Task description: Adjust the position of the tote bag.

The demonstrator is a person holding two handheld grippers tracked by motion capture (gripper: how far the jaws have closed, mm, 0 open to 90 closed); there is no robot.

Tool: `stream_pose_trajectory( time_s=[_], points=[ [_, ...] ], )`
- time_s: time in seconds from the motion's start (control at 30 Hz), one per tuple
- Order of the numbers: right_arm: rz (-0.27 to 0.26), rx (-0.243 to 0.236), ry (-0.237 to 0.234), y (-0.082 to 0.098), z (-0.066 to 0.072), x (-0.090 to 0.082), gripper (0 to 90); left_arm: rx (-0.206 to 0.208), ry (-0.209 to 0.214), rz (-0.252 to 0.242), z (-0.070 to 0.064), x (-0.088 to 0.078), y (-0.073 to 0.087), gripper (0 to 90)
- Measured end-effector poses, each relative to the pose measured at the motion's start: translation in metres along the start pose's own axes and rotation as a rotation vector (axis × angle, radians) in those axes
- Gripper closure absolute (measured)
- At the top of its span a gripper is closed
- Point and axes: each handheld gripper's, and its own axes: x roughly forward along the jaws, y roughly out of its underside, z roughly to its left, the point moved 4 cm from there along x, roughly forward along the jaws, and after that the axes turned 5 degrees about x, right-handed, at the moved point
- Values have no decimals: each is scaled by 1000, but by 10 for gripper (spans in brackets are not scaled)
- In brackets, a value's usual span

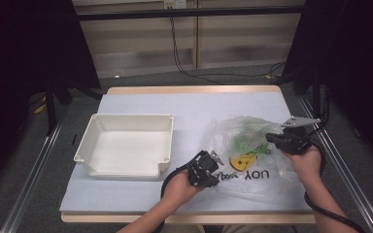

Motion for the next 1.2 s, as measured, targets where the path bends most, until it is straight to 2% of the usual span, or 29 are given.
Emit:
stream_pose_trajectory(
  time_s=[0.07,0.13,0.17,0.2,0.27,0.33,0.37,0.4,0.43,0.47,0.53,0.57,0.63,0.67,0.77,0.9,1.0,1.03,1.07,1.1,1.13,1.2],
  points=[
    [-7,1,-2,-1,5,-3,700,-8,0,-7,-1,0,-1,900],
    [-8,-12,-15,-2,12,-6,683,2,-2,-5,-1,-1,-2,900],
    [-4,-26,-21,-2,16,-7,657,-14,-5,-20,-2,-1,-2,900],
    [-2,-35,-31,-3,20,-9,615,-11,-9,-21,-2,-2,-2,900],
    [-6,-37,-63,-4,28,-12,601,-8,-12,-20,-1,-5,-1,900],
    [-12,-41,-94,-4,35,-15,560,-25,-18,-48,-1,-5,-1,900],
    [-19,-42,-111,-4,40,-17,542,-13,-15,-33,0,-6,-1,900],
    [-20,-43,-122,-4,43,-17,543,-32,-18,-46,0,-6,-1,900],
    [-15,-53,-137,-2,47,-17,542,-15,-20,-44,1,-6,0,900],
    [-8,-62,-144,0,51,-16,539,-21,-19,-49,2,-6,0,900],
    [7,-84,-163,5,58,-12,503,-29,-21,-51,2,-6,1,900],
    [23,-91,-168,7,60,-9,470,-46,-28,-57,2,-6,1,900],
    [47,-106,-165,12,63,-1,404,-38,-25,-53,3,-7,2,900],
    [60,-113,-170,15,65,3,386,-53,-27,-65,3,-6,1,900],
    [91,-126,-148,21,64,17,287,-32,-25,-54,5,-7,2,900],
    [118,-130,-152,25,63,27,277,-41,-26,-54,6,-6,2,900],
    [117,-141,-168,27,64,31,336,-35,-25,-47,8,-6,2,900],
    [124,-137,-179,28,64,32,406,-42,-26,-49,8,-5,2,900],
    [144,-139,-191,29,66,32,527,-43,-28,-53,8,-5,2,900],
    [152,-152,-208,31,67,33,592,-43,-29,-56,8,-5,2,900],
    [160,-161,-198,32,68,33,681,-36,-32,-61,8,-6,1,900],
    [177,-165,-221,34,70,33,813,-36,-37,-68,8,-8,1,899]
  ],
)
